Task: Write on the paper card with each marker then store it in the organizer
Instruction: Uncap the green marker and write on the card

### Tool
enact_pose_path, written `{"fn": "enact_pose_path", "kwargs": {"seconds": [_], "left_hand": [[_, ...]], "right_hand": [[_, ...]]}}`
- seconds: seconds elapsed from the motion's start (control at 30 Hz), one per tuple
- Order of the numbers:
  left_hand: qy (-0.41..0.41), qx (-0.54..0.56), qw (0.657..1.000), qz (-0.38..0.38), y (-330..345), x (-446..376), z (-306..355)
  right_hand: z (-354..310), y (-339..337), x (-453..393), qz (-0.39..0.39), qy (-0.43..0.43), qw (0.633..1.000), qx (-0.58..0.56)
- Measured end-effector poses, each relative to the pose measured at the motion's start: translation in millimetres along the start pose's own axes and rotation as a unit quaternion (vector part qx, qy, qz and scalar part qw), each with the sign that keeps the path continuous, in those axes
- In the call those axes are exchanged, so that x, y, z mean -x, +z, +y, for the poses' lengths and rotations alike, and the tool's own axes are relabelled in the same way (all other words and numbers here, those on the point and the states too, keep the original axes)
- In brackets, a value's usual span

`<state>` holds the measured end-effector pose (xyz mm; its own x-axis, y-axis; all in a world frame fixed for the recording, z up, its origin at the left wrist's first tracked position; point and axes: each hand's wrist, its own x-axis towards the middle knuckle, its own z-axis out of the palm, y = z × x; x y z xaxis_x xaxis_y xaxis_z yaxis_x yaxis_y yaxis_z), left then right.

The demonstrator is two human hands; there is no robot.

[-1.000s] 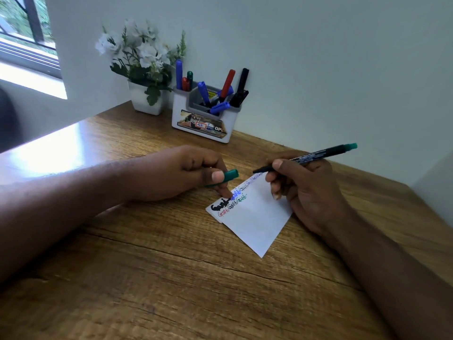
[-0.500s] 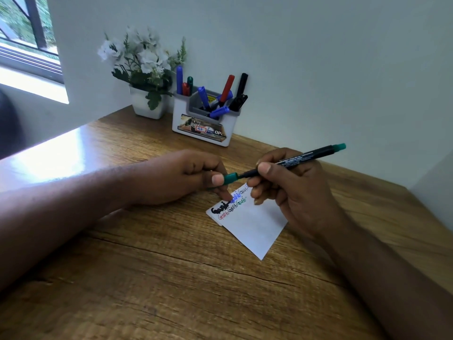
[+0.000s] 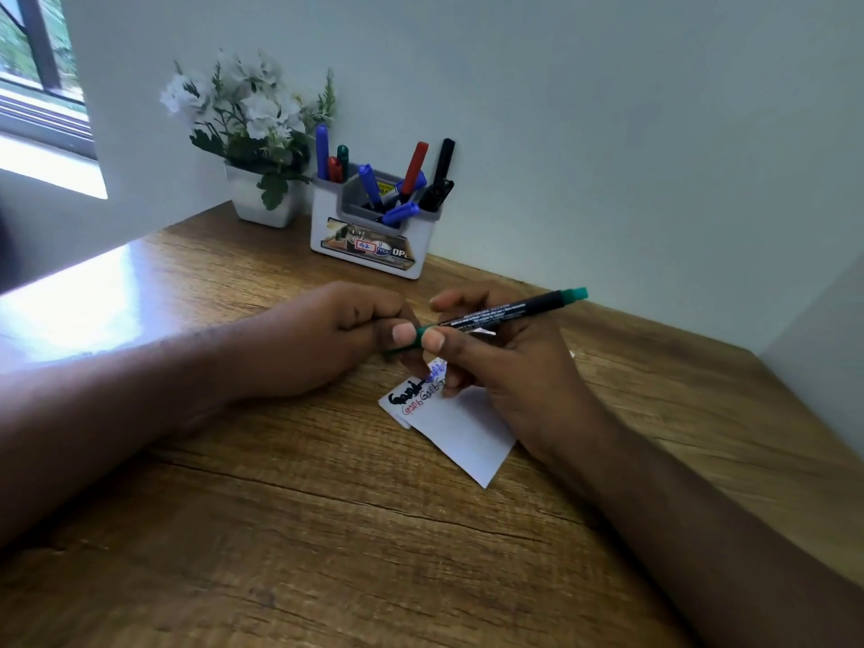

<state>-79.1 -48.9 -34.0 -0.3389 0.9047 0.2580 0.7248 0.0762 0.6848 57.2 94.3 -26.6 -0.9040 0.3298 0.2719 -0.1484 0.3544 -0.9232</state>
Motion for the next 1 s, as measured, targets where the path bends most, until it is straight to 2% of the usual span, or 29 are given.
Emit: {"fn": "enact_pose_path", "kwargs": {"seconds": [0.2,0.43,0.53,0.6,0.67,0.7,0.73,0.8,0.83,0.87,0.9,1.0], "left_hand": [[-0.009,0.002,0.999,0.034,1,0,4],[-0.012,0.020,0.998,0.066,16,-1,9],[-0.021,0.045,0.997,0.060,15,0,12],[-0.026,0.080,0.993,0.087,12,-3,13],[-0.047,0.137,0.978,0.148,8,-6,10],[-0.065,0.160,0.970,0.174,5,-5,9],[-0.079,0.173,0.964,0.188,3,-4,8],[-0.082,0.176,0.964,0.184,2,-1,6],[-0.076,0.183,0.965,0.171,2,0,6],[-0.074,0.206,0.963,0.159,6,-1,8],[-0.075,0.231,0.957,0.157,2,2,9],[-0.070,0.291,0.942,0.150,-1,1,9]], "right_hand": [[0,-3,1,0.012,-0.006,0.997,-0.077],[3,2,-1,0.043,-0.016,0.993,-0.111],[-3,3,-3,0.022,0.008,0.993,-0.118],[-6,1,-6,0.058,0.028,0.992,-0.110],[-2,-7,-10,0.164,0.003,0.986,-0.022],[-1,-12,-10,0.220,-0.048,0.972,0.064],[0,-18,-10,0.240,-0.118,0.947,0.176],[3,-21,-15,0.182,-0.261,0.855,0.409],[5,-18,-20,0.134,-0.309,0.806,0.487],[8,-17,-22,0.099,-0.335,0.777,0.524],[6,-9,-28,0.079,-0.349,0.768,0.531],[9,-3,-38,0.062,-0.333,0.797,0.501]]}}
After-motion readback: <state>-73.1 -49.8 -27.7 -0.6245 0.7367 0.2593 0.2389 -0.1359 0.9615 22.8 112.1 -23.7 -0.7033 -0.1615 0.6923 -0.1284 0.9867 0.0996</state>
